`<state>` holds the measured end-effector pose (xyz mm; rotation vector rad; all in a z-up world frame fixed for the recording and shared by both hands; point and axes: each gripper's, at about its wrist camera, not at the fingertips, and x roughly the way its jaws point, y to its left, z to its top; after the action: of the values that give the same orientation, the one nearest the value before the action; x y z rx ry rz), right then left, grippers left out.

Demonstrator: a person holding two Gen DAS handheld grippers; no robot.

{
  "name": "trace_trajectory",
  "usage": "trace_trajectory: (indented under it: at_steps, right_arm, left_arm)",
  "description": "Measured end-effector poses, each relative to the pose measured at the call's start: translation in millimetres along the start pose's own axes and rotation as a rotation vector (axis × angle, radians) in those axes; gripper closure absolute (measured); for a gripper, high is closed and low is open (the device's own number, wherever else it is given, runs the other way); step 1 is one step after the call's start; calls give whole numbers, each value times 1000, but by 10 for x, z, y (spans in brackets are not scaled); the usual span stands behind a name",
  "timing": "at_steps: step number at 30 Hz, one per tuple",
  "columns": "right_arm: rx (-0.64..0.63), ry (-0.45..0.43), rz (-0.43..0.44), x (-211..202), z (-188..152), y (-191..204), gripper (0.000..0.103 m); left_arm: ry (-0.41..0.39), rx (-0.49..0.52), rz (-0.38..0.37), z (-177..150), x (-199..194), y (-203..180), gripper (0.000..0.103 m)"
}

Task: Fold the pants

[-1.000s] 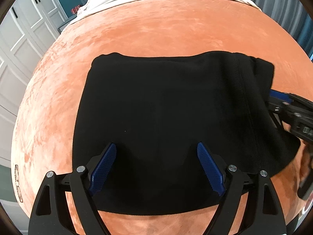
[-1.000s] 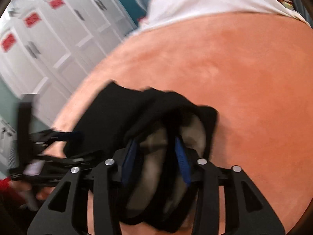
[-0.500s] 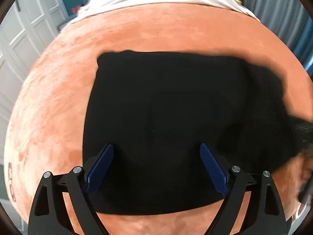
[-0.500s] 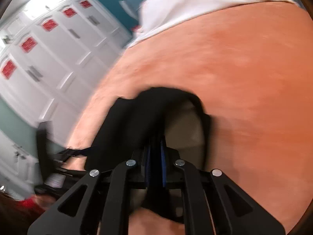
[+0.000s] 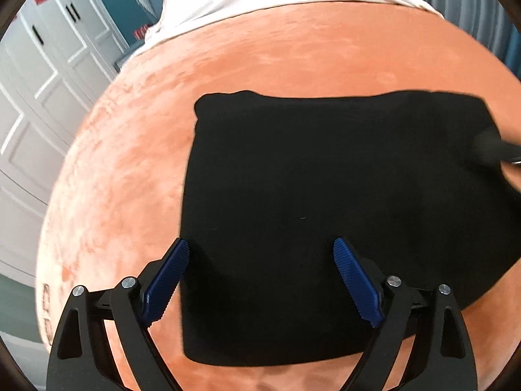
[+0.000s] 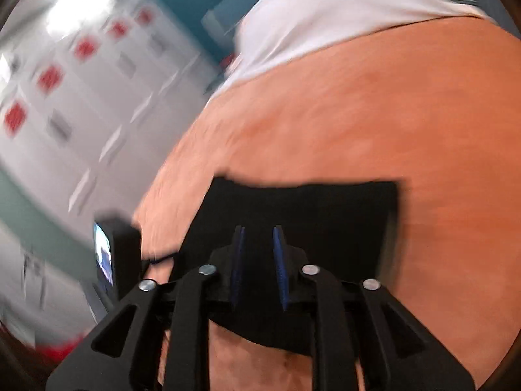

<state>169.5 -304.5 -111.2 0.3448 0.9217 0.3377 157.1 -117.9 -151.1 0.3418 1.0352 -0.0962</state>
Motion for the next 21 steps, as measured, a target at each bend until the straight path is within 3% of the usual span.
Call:
trace_trajectory:
  at_steps: [1,3,4,5,6,7,8,10,15,18,21]
  right_arm:
    - [52,43,-131,219,-45,-269,97]
    - [284,1,-49,167,-87,-649,103]
    - [308,-42,-88,-3,-68,-571,99]
    - [226,-69,-172,-151,-48,-360,95]
    - [160,-81,-214,-238,-45,-185,95]
    - [88,-82,-231,-345,-86,67,88]
    - [70,-75,-204,-425,-176,252,65]
    - [90,-68,-144,-510,-442,509,35]
    - [245,38,22,-40,-1169,938,34]
    - [437,27,129,284,-1222,850,34]
    - [512,40,160,525,-1229,837,33]
  left_arm:
    - [0,-4,-17,-16,12,26,13]
    - [3,-23,-43,-38,40,88,12]
    - [9,-39,-60,-81,55,183,12]
    - [15,-68,-90,-98,69,291,12]
    - [18,-129,-126,-131,33,452,12]
    - [14,-162,-134,-158,6,554,12]
    - [8,-196,-139,-195,-40,675,12]
    - [-3,-248,-131,-288,-155,951,12]
    - [31,-372,-196,-611,-294,1458,13]
    - [33,-364,-162,-758,-334,1577,13]
    - [6,-364,-160,-795,-427,1689,13]
